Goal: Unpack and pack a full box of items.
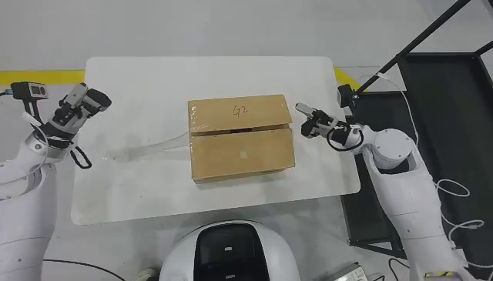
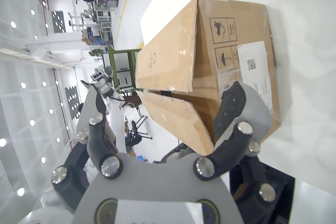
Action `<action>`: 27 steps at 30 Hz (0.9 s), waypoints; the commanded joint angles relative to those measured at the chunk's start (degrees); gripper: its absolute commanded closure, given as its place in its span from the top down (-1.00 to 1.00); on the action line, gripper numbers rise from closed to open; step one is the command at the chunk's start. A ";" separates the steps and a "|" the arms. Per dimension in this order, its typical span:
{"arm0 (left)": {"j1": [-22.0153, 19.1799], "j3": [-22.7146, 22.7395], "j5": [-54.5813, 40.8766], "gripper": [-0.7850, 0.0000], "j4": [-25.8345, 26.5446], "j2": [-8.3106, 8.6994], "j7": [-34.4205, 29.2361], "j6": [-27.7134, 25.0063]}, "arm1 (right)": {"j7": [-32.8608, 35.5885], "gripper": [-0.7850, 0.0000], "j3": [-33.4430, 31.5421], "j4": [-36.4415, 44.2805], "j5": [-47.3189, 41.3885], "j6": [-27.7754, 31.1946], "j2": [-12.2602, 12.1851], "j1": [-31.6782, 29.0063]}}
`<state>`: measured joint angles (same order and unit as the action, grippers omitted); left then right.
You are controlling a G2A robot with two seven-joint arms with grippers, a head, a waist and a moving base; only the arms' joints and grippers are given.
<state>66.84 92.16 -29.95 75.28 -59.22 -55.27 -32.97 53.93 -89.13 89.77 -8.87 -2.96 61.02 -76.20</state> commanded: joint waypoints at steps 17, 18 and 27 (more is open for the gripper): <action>-10.64 -18.65 -2.04 1.00 -5.04 -0.27 -11.08 -4.98 | 19.20 1.00 3.18 -3.21 2.84 12.38 -1.69 3.31; -10.77 -18.97 -1.80 1.00 -5.19 -0.28 -10.70 -5.36 | 19.20 1.00 3.18 -3.21 2.84 12.38 -1.69 3.31; -10.77 -18.97 -1.80 1.00 -5.19 -0.28 -10.70 -5.36 | 19.20 1.00 3.18 -3.21 2.84 12.38 -1.69 3.31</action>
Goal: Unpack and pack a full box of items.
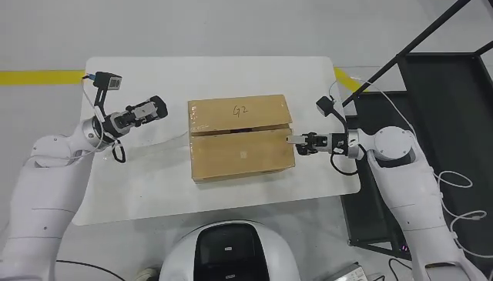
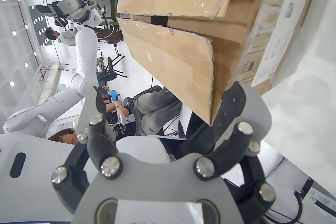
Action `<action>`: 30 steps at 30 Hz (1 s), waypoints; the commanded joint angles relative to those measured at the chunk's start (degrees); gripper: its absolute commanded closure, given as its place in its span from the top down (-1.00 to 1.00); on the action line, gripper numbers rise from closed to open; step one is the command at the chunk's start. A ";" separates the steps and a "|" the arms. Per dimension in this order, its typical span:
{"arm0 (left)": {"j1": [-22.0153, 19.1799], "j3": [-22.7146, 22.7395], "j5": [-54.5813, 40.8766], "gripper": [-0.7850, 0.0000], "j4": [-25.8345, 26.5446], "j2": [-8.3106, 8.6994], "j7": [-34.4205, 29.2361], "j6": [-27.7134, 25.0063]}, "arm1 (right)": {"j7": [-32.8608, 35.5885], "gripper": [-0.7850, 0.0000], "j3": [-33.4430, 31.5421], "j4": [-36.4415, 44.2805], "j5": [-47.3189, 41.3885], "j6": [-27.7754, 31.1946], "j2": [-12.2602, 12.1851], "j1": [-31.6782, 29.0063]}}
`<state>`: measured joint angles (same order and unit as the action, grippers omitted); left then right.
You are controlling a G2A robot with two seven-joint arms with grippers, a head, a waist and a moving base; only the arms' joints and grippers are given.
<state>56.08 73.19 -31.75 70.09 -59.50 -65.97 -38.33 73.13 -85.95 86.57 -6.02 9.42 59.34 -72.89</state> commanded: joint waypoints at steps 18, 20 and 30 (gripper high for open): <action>-3.27 -7.47 12.21 1.00 -5.53 -2.07 8.50 -8.48 | 0.55 1.00 3.58 -6.40 -3.33 4.68 0.01 4.90; -4.04 -8.76 12.56 1.00 -6.91 -2.42 8.87 -8.85 | 1.52 1.00 4.50 -7.29 -4.34 5.12 0.07 5.92; -5.09 -11.17 12.51 1.00 -9.89 -2.20 10.55 -10.53 | 9.03 1.00 9.24 -12.55 -11.16 8.23 0.46 10.25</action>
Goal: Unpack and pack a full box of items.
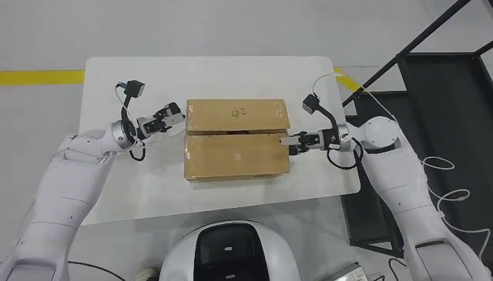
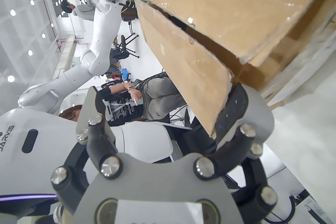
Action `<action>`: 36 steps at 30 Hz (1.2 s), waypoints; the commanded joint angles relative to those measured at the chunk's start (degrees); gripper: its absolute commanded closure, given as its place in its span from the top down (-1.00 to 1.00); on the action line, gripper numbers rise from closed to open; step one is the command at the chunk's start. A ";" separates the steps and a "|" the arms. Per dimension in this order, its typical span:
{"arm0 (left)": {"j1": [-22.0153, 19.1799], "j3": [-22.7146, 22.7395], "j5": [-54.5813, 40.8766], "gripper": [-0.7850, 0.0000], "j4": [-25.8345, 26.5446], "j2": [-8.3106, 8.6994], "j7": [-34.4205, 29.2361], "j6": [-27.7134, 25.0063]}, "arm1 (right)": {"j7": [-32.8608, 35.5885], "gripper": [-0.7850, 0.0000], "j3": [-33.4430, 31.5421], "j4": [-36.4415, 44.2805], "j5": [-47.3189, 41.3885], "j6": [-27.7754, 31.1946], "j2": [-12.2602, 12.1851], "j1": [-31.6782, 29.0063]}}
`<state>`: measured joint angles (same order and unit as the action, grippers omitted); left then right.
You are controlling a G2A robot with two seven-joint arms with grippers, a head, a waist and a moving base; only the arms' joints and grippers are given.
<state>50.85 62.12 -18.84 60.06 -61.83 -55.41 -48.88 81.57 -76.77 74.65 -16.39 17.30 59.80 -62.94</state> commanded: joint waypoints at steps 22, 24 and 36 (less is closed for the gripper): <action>2.59 -2.23 -9.03 1.00 4.57 4.33 -1.19 1.19 | -1.64 1.00 8.11 -4.43 -7.45 7.07 -1.46 4.49; 2.73 -2.24 -9.91 1.00 5.10 4.72 -1.48 1.47 | -2.38 1.00 8.88 -4.90 -7.13 7.80 -1.82 4.69; 3.32 -3.14 -12.19 1.00 7.07 6.28 -1.25 1.25 | -4.14 1.00 15.12 -5.42 -11.22 9.56 -3.37 6.37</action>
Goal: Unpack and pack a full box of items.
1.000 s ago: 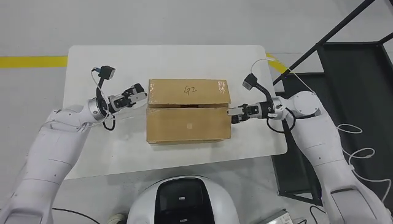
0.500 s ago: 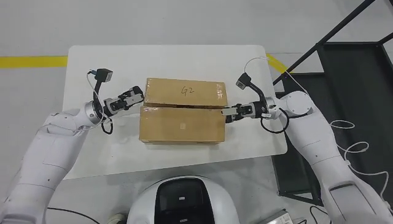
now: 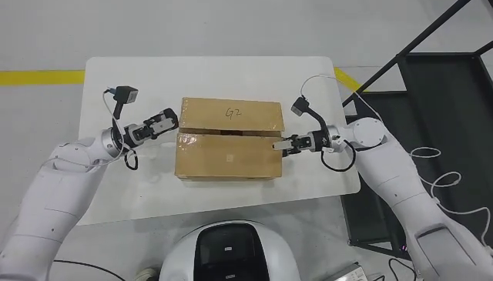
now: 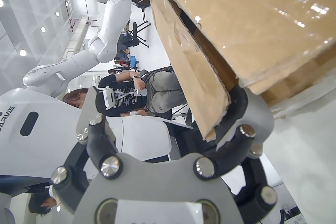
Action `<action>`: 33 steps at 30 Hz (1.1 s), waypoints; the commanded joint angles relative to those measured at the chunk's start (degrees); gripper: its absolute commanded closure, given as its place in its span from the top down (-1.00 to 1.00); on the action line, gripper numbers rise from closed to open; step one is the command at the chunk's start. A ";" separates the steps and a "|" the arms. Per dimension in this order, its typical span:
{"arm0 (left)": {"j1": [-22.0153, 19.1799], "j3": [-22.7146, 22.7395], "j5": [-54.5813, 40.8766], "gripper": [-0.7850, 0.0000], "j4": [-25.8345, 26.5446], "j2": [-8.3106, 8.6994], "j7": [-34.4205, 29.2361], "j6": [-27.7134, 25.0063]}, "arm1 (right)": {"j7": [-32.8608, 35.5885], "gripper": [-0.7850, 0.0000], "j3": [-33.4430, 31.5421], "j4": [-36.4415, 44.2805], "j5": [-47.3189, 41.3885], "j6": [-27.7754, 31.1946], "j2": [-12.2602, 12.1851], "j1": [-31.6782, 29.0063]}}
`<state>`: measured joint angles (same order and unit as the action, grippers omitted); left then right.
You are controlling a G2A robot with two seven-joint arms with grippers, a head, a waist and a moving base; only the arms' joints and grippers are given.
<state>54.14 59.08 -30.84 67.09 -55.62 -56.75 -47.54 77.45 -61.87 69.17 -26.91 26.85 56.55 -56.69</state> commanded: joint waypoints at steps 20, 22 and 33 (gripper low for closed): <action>1.03 -1.07 -5.36 1.00 1.00 1.96 -0.70 0.70 | 5.72 1.00 3.66 16.51 -3.74 -5.72 -5.52 -8.51; 1.21 -1.40 -5.59 1.00 1.60 2.23 -1.52 1.52 | 5.44 1.00 5.66 16.78 -1.82 -5.45 -5.60 -8.77; 2.41 -2.26 -6.14 1.00 2.74 3.85 -3.07 3.07 | 2.54 1.00 11.29 13.01 2.98 -2.56 -5.36 -6.67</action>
<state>56.48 56.91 -36.87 69.80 -51.89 -59.75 -44.55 80.33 -50.68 82.64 -24.24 23.95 51.15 -63.51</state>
